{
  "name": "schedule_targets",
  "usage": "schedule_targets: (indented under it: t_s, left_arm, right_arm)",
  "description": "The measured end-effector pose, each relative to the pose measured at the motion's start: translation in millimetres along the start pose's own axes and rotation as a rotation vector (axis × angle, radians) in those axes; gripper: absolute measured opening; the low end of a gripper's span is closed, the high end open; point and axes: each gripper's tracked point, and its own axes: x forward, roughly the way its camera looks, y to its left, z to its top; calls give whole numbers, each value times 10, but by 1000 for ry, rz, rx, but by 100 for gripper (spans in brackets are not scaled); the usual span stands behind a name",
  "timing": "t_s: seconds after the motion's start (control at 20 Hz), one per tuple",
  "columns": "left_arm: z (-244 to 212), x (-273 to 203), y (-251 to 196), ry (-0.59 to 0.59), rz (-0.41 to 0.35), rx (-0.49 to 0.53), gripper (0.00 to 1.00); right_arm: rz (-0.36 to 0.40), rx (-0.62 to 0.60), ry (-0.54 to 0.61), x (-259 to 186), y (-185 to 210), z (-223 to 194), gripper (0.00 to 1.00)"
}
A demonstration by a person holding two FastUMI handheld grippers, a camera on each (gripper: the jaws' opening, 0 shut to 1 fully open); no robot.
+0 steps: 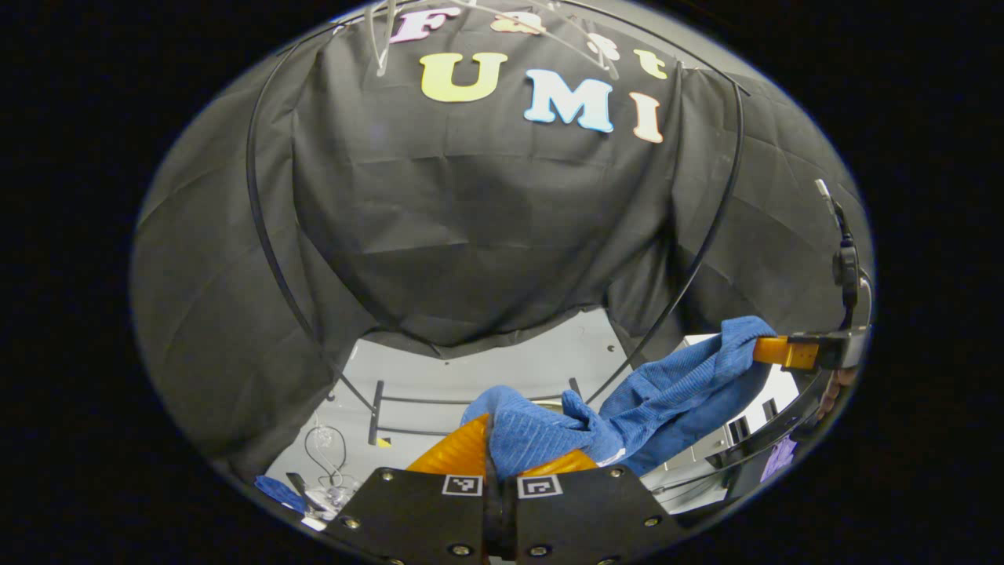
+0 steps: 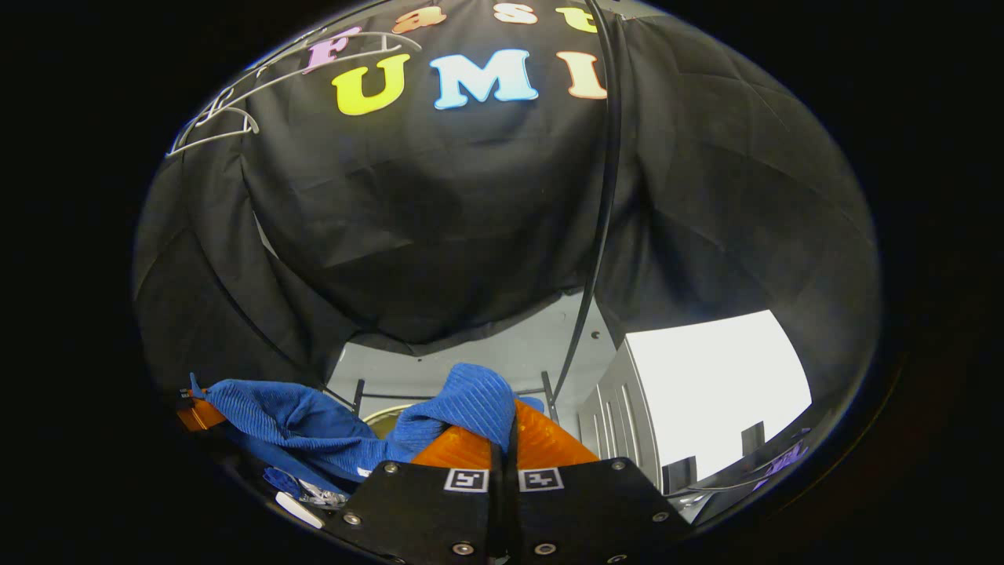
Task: Grasp the clothes on the hanger with both hands and then place them into the laundry hamper below.
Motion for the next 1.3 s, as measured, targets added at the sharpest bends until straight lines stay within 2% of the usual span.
schedule_targets:
  t_s: [0.25, 0.55, 0.65, 1.1, 1.3]
  left_arm:
    - [-539, 676, 155, 101, 3, 27, 1]
    - [-1154, 1132, 319, 212, 45, 12, 1]
    - [-1182, 1177, 294, 211, 40, -11, 1]
    - [-1227, 1064, 253, 214, 33, 16, 3]
    - [-1309, 963, 136, 238, -28, 21, 8]
  right_arm:
    - [4, -6, 92, 391, 136, -419, 0]
    - [21, -34, 179, 820, 459, -840, 0]
    - [18, -31, 200, 867, 501, -912, 0]
    - [38, -35, 280, 721, 579, -1106, 4]
    - [56, -34, 327, 575, 620, -1157, 10]
